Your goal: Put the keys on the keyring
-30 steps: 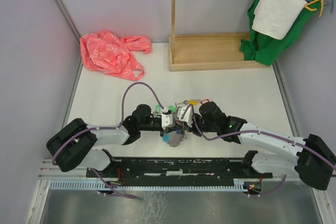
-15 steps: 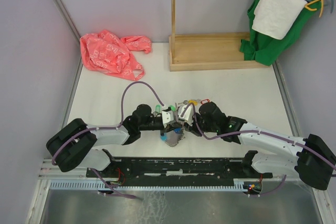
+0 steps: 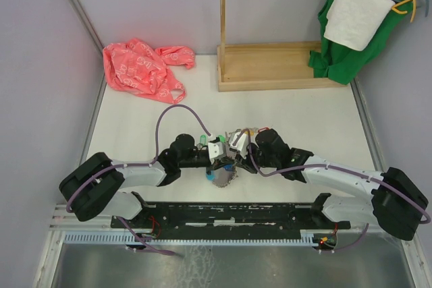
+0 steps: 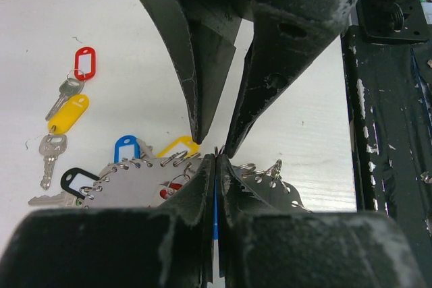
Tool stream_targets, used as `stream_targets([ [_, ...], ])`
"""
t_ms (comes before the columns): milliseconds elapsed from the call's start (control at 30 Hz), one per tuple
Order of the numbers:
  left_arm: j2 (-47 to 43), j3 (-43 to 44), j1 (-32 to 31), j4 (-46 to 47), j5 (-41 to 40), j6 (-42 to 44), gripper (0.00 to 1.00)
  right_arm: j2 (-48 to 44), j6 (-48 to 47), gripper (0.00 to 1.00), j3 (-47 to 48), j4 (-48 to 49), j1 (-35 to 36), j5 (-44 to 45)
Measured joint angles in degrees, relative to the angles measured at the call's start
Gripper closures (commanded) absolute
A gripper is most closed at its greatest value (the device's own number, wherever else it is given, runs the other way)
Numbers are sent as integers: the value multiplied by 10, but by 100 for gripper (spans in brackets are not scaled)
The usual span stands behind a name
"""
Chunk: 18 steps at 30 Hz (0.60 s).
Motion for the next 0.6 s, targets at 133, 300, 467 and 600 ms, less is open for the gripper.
stream_targets([
  [133, 0, 0, 0, 0, 0, 0, 97, 5, 2, 71, -6, 16, -5, -15],
  [300, 0, 0, 0, 0, 0, -4, 97, 15, 3, 78, -13, 35, -8, -29],
  [467, -3, 0, 0, 0, -2, -14, 97, 22, 4, 99, -14, 42, -9, -41],
  [600, -11, -3, 0, 2, -18, -28, 97, 17, 4, 99, -19, 54, -13, -42],
])
